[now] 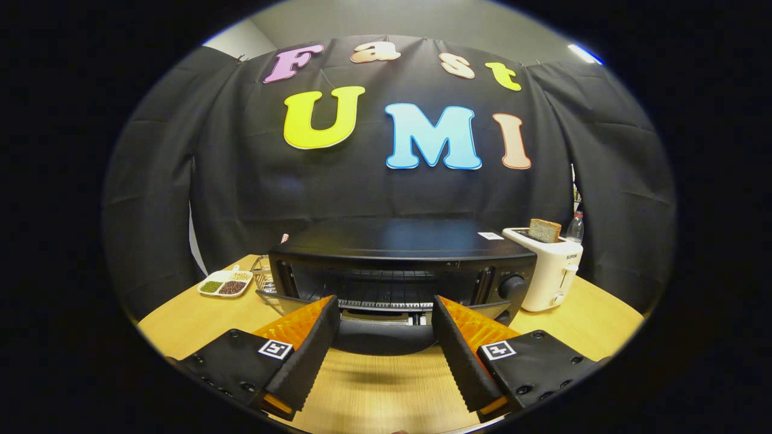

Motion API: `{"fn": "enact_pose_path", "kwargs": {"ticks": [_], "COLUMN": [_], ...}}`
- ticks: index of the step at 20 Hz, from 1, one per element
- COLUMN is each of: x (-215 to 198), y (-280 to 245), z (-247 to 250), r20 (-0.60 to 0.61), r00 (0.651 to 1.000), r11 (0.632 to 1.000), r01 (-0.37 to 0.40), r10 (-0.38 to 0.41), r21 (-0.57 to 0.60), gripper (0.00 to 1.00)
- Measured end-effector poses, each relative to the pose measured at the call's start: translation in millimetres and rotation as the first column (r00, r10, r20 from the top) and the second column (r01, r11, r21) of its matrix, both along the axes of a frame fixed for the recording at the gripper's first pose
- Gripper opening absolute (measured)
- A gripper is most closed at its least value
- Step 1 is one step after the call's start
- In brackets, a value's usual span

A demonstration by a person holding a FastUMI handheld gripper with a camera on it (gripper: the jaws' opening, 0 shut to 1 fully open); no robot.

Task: Open the toaster oven, put the food inside, and close the toaster oven door.

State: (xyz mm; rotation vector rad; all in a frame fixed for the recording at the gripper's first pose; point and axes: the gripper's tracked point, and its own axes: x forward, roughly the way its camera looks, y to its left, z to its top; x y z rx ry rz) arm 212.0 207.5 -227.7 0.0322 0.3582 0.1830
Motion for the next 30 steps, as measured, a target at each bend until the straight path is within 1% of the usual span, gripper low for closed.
{"fn": "enact_pose_path", "kwargs": {"ticks": [3,10,14,16,18,21,25,30], "x": [-13.4,-40.2,-58.1,-68.4,-76.1,-84.3,-105.5,-142.3], "y": [-1.7,-3.9,-3.5,-3.9,-9.3,-13.5,-19.0,-41.5], "z": [-7.0,-29.3,-49.8,-63.2,-71.7,-65.4,-47.6,-18.5], "r20": [-0.018,-0.059,-0.13,-0.185,-0.235,-0.258,-0.267,-0.301], "r00": [1.0,0.998,0.991,0.982,0.971,0.965,0.964,0.953], "r11": [1.0,0.999,0.998,0.998,0.998,0.999,1.0,0.997], "r01": [-0.003,0.015,0.017,0.014,0.032,0.045,0.022,0.0], "r10": [0.003,-0.018,-0.024,-0.024,-0.042,-0.048,-0.015,0.024], "r21": [0.002,-0.039,-0.06,-0.055,-0.045,-0.019,0.021,0.079], "gripper": [0.98,0.98,0.97,0.97,0.98,0.98,0.98,0.98]}}
